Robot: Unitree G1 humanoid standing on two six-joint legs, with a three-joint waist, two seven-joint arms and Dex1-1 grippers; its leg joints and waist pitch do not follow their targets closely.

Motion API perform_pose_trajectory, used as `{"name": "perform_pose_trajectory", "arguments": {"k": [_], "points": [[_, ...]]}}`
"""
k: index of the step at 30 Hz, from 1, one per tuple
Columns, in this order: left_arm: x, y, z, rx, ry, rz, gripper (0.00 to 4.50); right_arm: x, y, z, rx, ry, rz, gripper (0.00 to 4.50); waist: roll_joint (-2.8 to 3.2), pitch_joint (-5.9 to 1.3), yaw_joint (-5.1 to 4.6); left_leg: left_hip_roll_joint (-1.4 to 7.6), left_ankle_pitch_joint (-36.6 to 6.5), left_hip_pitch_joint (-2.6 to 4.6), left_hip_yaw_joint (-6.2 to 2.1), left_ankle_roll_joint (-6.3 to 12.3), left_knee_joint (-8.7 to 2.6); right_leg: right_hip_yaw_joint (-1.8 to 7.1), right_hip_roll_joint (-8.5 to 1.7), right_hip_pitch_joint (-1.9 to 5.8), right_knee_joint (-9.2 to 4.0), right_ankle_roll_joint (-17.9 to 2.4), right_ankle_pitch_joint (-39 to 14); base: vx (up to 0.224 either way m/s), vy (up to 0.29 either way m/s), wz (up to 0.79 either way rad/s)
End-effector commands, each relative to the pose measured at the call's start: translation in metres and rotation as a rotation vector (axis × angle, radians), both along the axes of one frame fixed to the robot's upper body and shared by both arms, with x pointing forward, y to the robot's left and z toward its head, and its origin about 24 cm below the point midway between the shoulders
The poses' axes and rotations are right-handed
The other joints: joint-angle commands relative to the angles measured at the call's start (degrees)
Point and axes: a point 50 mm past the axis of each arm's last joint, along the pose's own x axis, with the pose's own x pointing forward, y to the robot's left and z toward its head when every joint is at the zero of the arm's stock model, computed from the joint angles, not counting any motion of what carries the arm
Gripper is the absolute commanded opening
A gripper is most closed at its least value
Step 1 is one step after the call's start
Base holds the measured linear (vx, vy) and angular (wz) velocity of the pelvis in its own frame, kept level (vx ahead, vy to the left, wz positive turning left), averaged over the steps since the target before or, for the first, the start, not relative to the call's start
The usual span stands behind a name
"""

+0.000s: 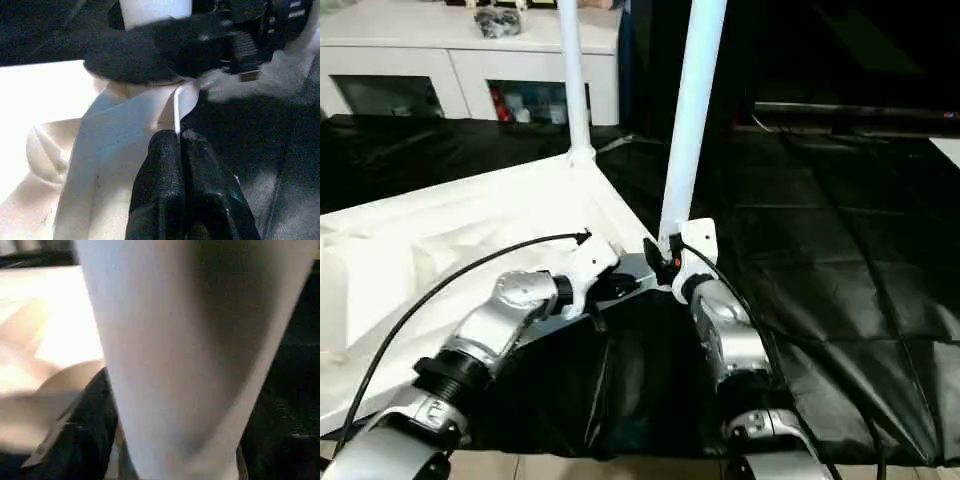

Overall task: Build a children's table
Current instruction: Rotate leg to tighten

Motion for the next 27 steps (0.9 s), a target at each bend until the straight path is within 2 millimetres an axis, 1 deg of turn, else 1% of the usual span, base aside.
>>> {"name": "perform_pose_trajectory", "arguments": {"k": [1,2,3,4,5,6,7,8,9,10,11,12,13,14,17,18,19,21,23,24,27], "points": [[-0.01,-0.016,0.007,-0.058,-0.02,-0.134,0.0,-0.01,0.019,-0.008,-0.01,0.048,0.167,3.57,-0.48,-3.51,0.32,-0.75,-11.94,-0.9,1.06,4.73,-3.63,1.16,-0.65,3.63,-3.23,-12.55,-13.22,0.0,0.0,0.0],[-0.01,-0.016,0.007,-0.058,-0.02,-0.134,0.0,-0.01,0.019,-0.008,-0.01,0.048,0.167,3.65,-0.47,-3.49,0.28,-0.73,-11.74,-0.88,1.1,4.85,-3.57,1.19,-0.66,3.6,-3.18,-12.96,-12.69,0.0,0.0,0.0],[-0.013,-0.009,0.006,-0.05,-0.01,-0.166,0.0,-0.011,0.007,-0.007,-0.045,0.054,0.239,3.67,-0.49,-3.5,0.27,-0.75,-11.53,-0.8,1.16,5.04,-3.54,1.2,-0.61,3.62,-3.11,-13.55,-12.37,0.0,0.0,0.0],[-0.013,-0.009,0.006,-0.05,-0.01,-0.166,0.0,-0.011,0.007,-0.007,-0.045,0.054,0.239,3.76,-0.47,-3.55,0.36,-0.69,-11.57,-0.8,1.1,5.17,-3.53,1.14,-0.61,3.74,-3.05,-13.74,-12.17,0.0,0.0,0.0],[-0.013,-0.007,0.006,-0.045,-0.007,-0.176,0.0,-0.012,0.003,-0.006,-0.054,0.055,0.265,3.76,-0.42,-3.42,0.24,-0.66,-11.68,-0.83,1.17,5.31,-3.55,1.19,-0.59,3.6,-3.1,-13.91,-12.24,0.0,0.0,0.0],[-0.014,-0.004,0.005,-0.039,-0.002,-0.186,0.0,-0.014,-0.001,-0.005,-0.054,0.066,0.318,3.76,-0.42,-3.36,0.23,-0.67,-12.36,-0.81,1.17,5.15,-3.57,1.19,-0.64,3.61,-3.17,-13.79,-13.2,0.0,0.0,0.0],[-0.014,-0.004,0.005,-0.039,-0.002,-0.186,0.0,-0.014,-0.001,-0.005,-0.054,0.066,0.318,3.76,-0.52,-3.34,0.28,-0.68,-12.9,-0.72,1.2,5.31,-3.55,1.21,-0.62,3.61,-3.26,-13.71,-13.93,0.0,0.0,0.0],[-0.015,0.002,0.005,-0.027,0.013,-0.21,0.0,-0.02,-0.012,-0.001,-0.061,0.075,0.432,3.76,-0.44,-3.33,0.3,-0.63,-13.13,-0.7,1.19,5.33,-3.57,1.23,-0.64,3.59,-3.29,-13.73,-14.09,0.0,0.0,0.0],[-0.015,0.004,0.004,-0.025,0.017,-0.218,0.0,-0.022,-0.015,0.0,-0.062,0.08,0.465,3.76,-0.51,-3.33,0.43,-0.61,-13.46,-0.7,1.13,5.57,-3.55,1.18,-0.59,3.71,-3.3,-13.49,-14.44,0.0,0.0,0.0],[-0.016,0.007,0.004,-0.019,0.027,-0.233,0.0,-0.025,-0.018,0.001,-0.074,0.088,0.525,3.76,-0.47,-3.3,0.44,-0.5,-13.61,-0.7,1.16,5.78,-3.55,1.25,-0.66,3.55,-3.28,-13.72,-14.4,0.0,0.0,0.0],[-0.016,0.009,0.004,-0.014,0.033,-0.243,0.0,-0.027,-0.021,0.001,-0.082,0.097,0.567,3.76,-0.56,-3.28,0.59,-0.51,-13.68,-0.61,1.21,5.79,-3.55,1.21,-0.62,3.58,-3.41,-13.73,-14.61,0.0,0.0,0.0],[-0.016,0.012,0.004,-0.007,0.039,-0.255,0.0,-0.031,-0.023,0.002,-0.087,0.111,0.629,3.76,-0.6,-3.3,0.79,-0.55,-13.43,-0.69,1.18,5.9,-3.49,1.22,-0.6,3.68,-3.28,-13.65,-14.55,0.0,0.0,0.0],[-0.016,0.012,0.004,-0.007,0.039,-0.255,0.0,-0.031,-0.023,0.002,-0.087,0.111,0.629,3.76,-0.54,-3.18,0.99,-0.46,-13.64,-0.63,1.23,5.94,-3.57,1.27,-0.67,3.5,-3.36,-13.6,-15.21,0.0,0.0,0.0],[-0.016,0.013,0.005,-0.005,0.04,-0.259,0.0,-0.032,-0.024,0.003,-0.088,0.115,0.65,3.52,-0.55,-3.23,1.11,-0.42,-13.51,-0.59,1.22,5.78,-3.55,1.28,-0.71,3.49,-3.34,-13.54,-15.27,0.0,0.0,0.0],[-0.014,0.017,0.007,0.006,0.038,-0.266,0.0,-0.037,-0.025,0.005,-0.085,0.14,0.733,3.39,-0.61,-3.21,1.53,-0.4,-13.07,-0.51,1.19,5.26,-3.6,1.26,-0.65,3.57,-3.27,-13.53,-15.41,0.0,0.0,0.0],[-0.014,0.017,0.007,0.008,0.037,-0.267,0.0,-0.039,-0.025,0.004,-0.088,0.147,0.755,3.28,-0.51,-3.23,1.66,-0.31,-13.29,-0.32,1.25,5.15,-3.57,1.29,-0.65,3.38,-3.28,-13.68,-15.3,0.0,0.0,0.0],[-0.013,0.018,0.007,0.007,0.038,-0.268,0.0,-0.04,-0.025,0.004,-0.09,0.153,0.768,3.07,-0.57,-3.23,1.69,-0.3,-13.24,-0.34,1.26,5.12,-3.56,1.3,-0.65,3.4,-3.24,-13.81,-15.04,0.0,0.0,0.0],[-0.013,0.019,0.008,0.008,0.042,-0.272,0.0,-0.042,-0.025,0.003,-0.106,0.169,0.802,3.03,-0.63,-3.31,1.89,-0.35,-12.42,-0.52,1.22,5.02,-3.54,1.28,-0.71,3.56,-3.05,-13.89,-14.28,0.0,0.0,0.0],[-0.013,0.019,0.008,0.008,0.044,-0.278,0.0,-0.044,-0.025,0.002,-0.111,0.178,0.828,2.99,-0.65,-3.38,1.98,-0.37,-11.96,-0.48,1.23,5.08,-3.46,1.27,-0.72,3.57,-3.0,-13.99,-13.93,0.0,0.0,0.0],[-0.014,0.02,0.009,0.007,0.047,-0.283,0.0,-0.045,-0.025,0.001,-0.114,0.186,0.846,2.82,-0.61,-3.34,2.02,-0.4,-11.83,-0.57,1.22,5.07,-3.47,1.27,-0.72,3.61,-2.99,-13.98,-13.86,0.0,0.0,0.0],[-0.015,0.021,0.008,0.007,0.054,-0.291,0.0,-0.048,-0.024,0.0,-0.113,0.197,0.865,2.71,-0.6,-3.38,2.1,-0.39,-11.48,-0.5,1.24,5.12,-3.43,1.26,-0.69,3.61,-2.93,-14.09,-13.26,0.0,0.0,0.0]]}}
